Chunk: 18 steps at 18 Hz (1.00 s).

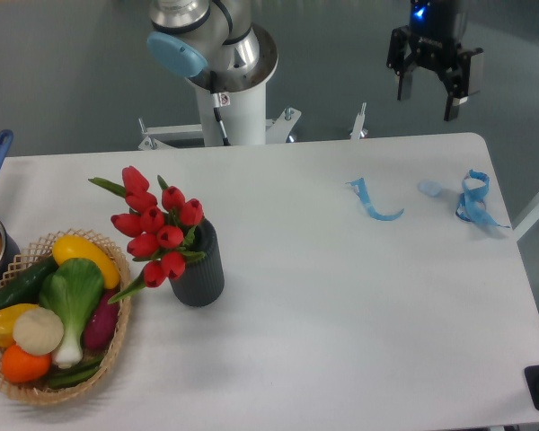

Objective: Pick up the flowers from the vase

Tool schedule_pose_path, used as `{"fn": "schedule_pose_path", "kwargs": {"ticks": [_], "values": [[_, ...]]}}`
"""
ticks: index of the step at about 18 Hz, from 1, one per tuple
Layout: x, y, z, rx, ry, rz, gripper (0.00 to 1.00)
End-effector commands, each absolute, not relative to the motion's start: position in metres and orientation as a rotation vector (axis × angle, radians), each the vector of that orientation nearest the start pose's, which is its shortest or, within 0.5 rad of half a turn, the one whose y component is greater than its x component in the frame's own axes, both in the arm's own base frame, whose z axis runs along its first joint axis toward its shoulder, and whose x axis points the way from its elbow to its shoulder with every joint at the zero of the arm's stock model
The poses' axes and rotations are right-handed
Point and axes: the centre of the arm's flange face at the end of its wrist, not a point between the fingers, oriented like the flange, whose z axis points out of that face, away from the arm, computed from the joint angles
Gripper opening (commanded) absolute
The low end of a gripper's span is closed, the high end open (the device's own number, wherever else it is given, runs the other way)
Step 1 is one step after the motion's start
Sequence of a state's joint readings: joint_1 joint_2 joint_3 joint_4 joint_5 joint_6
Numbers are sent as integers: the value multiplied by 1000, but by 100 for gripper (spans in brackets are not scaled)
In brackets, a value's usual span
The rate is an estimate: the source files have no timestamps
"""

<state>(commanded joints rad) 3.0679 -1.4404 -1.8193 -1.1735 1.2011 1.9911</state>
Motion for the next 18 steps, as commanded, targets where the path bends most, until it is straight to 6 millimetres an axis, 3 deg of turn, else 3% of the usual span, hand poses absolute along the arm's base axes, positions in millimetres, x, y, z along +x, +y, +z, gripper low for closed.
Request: {"fn": "schedule_pose_path", "kwargs": {"ticks": [14,18], "values": [[-431,207,463,-2684,731,444,100],[-428,236,447,-2613,572,331,100]]}}
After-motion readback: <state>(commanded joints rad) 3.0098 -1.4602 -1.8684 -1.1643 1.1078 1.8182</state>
